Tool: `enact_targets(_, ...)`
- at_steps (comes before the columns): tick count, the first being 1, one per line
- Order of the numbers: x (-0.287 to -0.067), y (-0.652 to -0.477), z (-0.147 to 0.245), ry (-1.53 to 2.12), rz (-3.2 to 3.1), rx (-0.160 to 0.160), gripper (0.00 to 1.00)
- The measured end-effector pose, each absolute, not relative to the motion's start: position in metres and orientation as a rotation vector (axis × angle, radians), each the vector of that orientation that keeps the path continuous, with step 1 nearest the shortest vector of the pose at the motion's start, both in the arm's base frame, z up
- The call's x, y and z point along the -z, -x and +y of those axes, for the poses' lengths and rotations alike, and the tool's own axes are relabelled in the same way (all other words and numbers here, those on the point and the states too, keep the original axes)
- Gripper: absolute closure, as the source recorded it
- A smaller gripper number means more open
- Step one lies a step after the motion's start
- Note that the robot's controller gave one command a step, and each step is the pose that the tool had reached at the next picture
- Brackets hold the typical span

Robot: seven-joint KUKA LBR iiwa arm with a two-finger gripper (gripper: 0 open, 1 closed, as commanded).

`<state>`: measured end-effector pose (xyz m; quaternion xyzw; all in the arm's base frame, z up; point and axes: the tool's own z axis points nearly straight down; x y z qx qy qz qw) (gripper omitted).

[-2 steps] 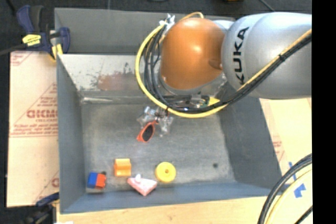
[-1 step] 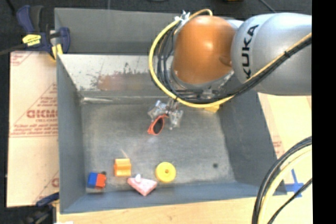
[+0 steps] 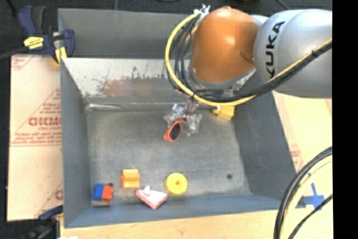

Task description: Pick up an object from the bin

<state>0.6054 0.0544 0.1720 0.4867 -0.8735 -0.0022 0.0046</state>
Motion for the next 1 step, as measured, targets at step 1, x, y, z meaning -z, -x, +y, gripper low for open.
enact_targets(1, -0.2445, -0.6112, 0.0824, -1.549, -2.736, 0.0, 1.0)
